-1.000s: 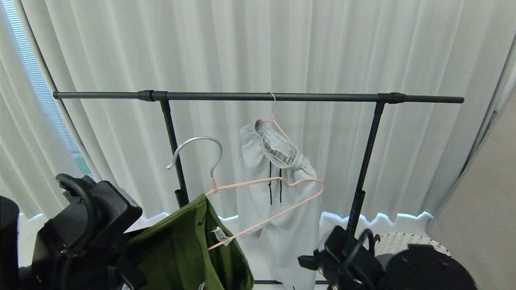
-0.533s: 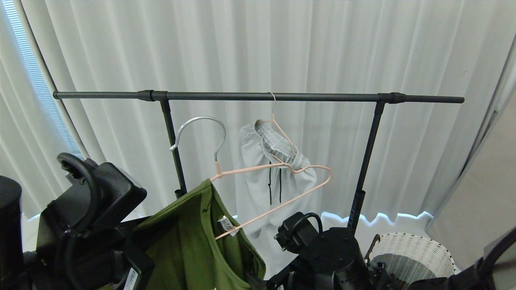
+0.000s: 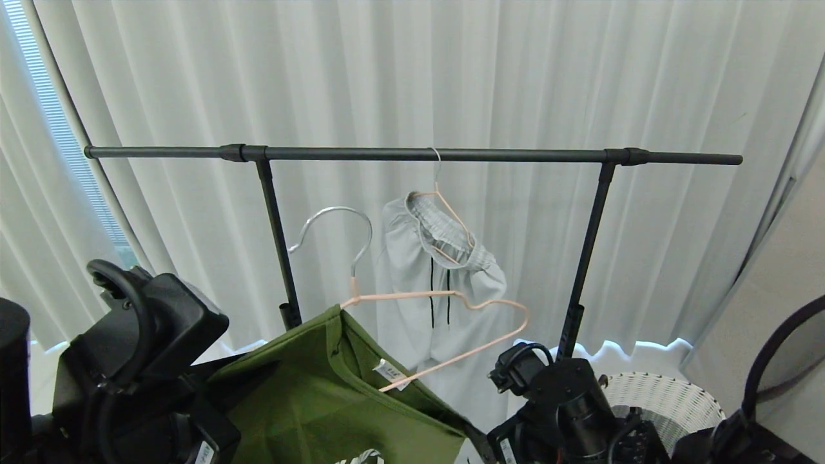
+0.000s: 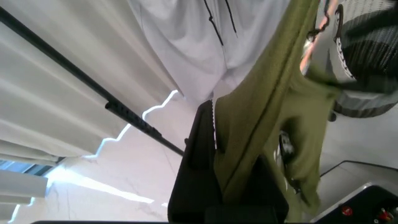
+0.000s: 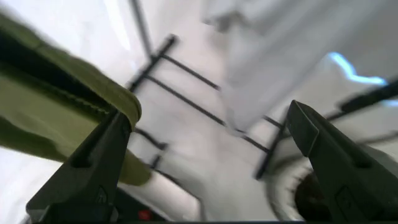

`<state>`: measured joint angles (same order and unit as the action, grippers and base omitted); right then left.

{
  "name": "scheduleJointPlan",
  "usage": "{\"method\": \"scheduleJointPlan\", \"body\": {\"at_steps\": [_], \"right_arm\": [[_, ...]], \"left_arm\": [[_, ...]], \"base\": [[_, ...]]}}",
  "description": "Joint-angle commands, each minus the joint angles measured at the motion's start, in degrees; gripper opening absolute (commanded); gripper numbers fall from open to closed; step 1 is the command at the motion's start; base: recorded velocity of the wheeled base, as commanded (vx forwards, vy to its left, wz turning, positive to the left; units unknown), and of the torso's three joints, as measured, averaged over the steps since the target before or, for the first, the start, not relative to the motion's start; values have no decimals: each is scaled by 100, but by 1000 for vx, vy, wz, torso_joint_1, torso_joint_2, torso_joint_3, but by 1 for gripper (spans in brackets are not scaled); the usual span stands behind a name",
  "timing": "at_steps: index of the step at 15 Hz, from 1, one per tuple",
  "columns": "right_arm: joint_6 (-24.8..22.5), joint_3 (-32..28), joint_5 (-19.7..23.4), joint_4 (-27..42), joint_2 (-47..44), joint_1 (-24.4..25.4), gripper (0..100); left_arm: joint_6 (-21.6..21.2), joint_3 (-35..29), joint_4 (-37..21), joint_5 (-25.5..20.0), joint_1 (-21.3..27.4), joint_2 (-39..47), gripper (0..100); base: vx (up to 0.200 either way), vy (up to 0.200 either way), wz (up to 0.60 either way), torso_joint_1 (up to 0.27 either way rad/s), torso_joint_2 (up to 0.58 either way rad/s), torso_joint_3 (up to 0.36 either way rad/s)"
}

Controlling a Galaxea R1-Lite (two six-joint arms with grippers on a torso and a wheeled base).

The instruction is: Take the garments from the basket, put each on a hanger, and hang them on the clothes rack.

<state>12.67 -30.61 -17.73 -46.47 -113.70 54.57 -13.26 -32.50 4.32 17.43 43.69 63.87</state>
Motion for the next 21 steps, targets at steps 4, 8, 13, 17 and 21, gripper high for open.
{"method": "scheduleJointPlan", "body": {"at_steps": [4,8,13,17,21], "right_arm": [[-353,117,-205,-11,498,-1106,100],[-511,126,-161,-11,815,-1273,100],[-1003,372,463,-2,1579,-1247,100],[-1170,741,823,6,2063,-886,100],[-1179,890,1518,33,2379,-341,100]], "left_arm": [[-18,692,-1,-108,8,-542,0],[-62,1097,-1,-126,-1,-656,0],[-238,1369,-1,243,-124,-331,0],[-168,1316,25,305,-124,-313,0],[-150,1316,500,-100,-115,-463,0]], "base": [[0,0,0,0,0,0],[0,0,0,0,0,0],[0,0,0,0,0,0],[0,0,0,0,0,0],[0,0,0,0,0,0]]}}
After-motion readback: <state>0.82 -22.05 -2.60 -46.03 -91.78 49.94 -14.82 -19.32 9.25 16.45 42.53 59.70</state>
